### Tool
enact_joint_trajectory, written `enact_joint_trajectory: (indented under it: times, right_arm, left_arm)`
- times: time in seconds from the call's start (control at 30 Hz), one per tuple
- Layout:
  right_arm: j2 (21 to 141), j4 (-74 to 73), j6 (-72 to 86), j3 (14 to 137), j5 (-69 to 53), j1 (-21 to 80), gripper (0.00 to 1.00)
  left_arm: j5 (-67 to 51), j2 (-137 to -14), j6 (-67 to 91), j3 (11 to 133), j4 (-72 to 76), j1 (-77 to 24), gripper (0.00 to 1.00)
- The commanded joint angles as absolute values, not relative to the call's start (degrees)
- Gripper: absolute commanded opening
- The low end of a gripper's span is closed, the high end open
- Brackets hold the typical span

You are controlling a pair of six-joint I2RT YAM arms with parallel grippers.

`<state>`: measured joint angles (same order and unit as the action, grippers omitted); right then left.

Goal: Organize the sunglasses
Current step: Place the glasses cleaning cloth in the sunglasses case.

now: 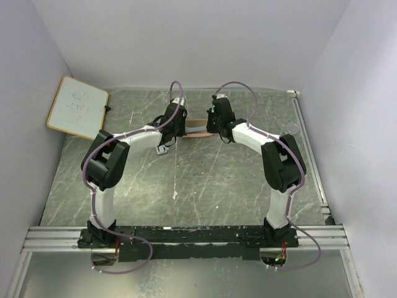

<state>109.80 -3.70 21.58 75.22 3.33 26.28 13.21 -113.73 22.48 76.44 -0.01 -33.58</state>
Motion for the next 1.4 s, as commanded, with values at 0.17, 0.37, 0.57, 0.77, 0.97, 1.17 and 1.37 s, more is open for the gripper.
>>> enact_joint_trajectory:
  times: [0.17, 0.37, 0.57, 0.77, 0.97, 1.17, 1.37]
  right_arm:
    - [110.7, -1.9, 21.9, 75.6, 1.7, 26.0, 0.0]
    - [110.1, -2.0, 22.1, 75.1, 1.1, 26.1, 0.0]
    - [109.6, -2.9, 22.2, 74.7, 0.7, 26.4, 0.0]
    - [109.7, -3.7, 22.2, 74.5, 1.1, 26.8, 0.0]
    - [109.6, -4.3, 22.3, 74.0, 1.3, 27.1, 0.0]
    - [108.9, -4.0, 22.8, 71.9, 0.8, 27.3, 0.0]
    - [108.8, -3.7, 22.8, 70.7, 1.0, 27.5, 0.0]
  left_arm:
    - [11.4, -113.9, 22.8, 77.1, 1.1, -33.1, 0.07]
    - [11.7, -114.1, 22.8, 78.0, 0.1, -33.1, 0.07]
    - [12.0, -114.4, 22.9, 78.8, -1.4, -33.1, 0.07]
    - [11.8, -114.3, 23.2, 78.8, -2.0, -33.1, 0.07]
    - [11.7, -114.0, 23.6, 78.4, -2.4, -33.1, 0.07]
    - [10.8, -113.8, 24.4, 77.7, -2.7, -33.1, 0.07]
    - [10.0, -113.6, 25.3, 76.7, -3.0, -33.1, 0.07]
